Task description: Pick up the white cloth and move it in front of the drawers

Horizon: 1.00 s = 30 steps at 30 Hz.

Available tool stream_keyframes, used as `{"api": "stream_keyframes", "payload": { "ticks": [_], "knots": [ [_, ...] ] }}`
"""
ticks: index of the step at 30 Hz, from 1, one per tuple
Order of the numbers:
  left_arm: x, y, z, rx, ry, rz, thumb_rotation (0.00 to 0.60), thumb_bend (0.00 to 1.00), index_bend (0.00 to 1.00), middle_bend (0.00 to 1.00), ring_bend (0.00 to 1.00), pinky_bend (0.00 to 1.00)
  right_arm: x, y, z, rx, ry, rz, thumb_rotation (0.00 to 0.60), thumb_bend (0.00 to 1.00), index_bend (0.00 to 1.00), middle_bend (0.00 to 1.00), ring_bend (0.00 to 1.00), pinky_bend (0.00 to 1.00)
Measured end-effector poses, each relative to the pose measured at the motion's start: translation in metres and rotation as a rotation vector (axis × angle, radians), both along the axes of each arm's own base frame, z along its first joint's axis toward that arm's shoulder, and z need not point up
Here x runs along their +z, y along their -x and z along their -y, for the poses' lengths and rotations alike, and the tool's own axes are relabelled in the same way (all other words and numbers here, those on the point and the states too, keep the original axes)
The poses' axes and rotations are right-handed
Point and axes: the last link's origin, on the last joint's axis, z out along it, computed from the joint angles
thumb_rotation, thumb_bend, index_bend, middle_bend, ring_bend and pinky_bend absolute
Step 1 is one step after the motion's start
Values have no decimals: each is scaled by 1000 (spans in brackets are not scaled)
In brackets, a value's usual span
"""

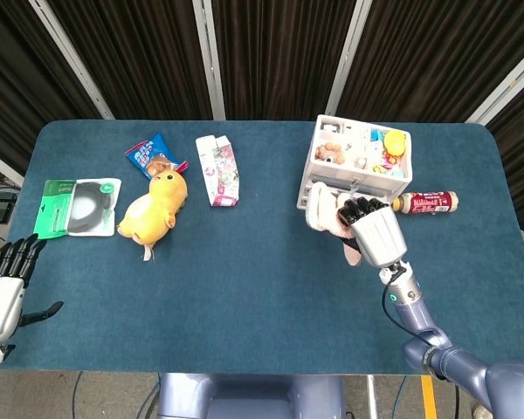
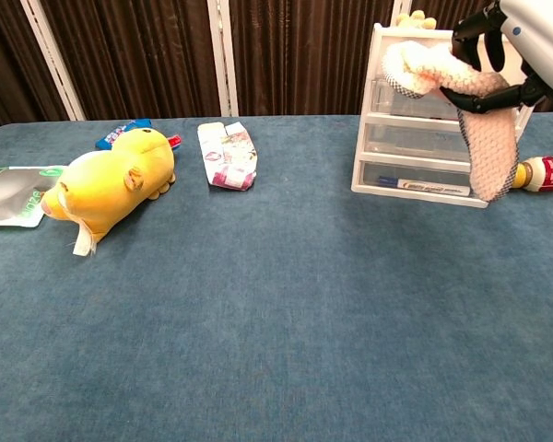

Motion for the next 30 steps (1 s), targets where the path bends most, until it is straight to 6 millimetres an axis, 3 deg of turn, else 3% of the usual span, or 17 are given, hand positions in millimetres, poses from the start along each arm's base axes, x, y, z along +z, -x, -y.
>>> {"api": "stream_keyframes", "payload": {
  "ticks": [23,26,30],
  "knots": [
    [-1,1,-1,4,3,-3,600,14,0,0,0,0,-14,0,-1,-10,-28,7,600,373,701,662,655,893],
    [0,1,-1,6,3,-3,600,14,0,0,0,0,-18,1,-3,-15,-40,3,600,349,654,625,613,863],
    [0,1,-1,6,3,-4,600,13,0,0,0,0,-25,5,-5,-37,-58,-7,600,243,522,523,491,756]
  ]
}}
